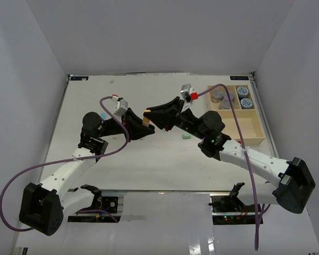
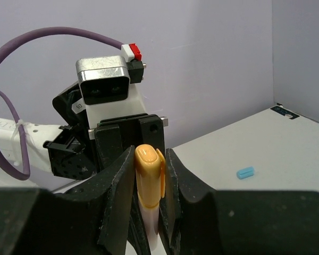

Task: Sort the stationery into containers
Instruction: Close the pen cap on the pen.

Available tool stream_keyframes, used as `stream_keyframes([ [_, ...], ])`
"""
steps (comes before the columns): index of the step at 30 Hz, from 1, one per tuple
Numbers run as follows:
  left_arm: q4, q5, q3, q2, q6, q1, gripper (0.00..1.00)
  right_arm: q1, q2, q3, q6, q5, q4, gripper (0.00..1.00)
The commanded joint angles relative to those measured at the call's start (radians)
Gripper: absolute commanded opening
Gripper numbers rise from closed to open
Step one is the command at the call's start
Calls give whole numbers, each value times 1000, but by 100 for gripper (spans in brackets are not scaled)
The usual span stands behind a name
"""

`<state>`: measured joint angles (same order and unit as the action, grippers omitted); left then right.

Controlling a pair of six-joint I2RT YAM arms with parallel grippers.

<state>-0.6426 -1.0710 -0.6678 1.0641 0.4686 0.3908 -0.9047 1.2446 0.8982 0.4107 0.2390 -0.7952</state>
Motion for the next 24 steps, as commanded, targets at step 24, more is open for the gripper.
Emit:
stream_keyframes([
  [24,-9,49,-1,-61,-51,-15,10,-34,12,50,-62,36,180,11],
])
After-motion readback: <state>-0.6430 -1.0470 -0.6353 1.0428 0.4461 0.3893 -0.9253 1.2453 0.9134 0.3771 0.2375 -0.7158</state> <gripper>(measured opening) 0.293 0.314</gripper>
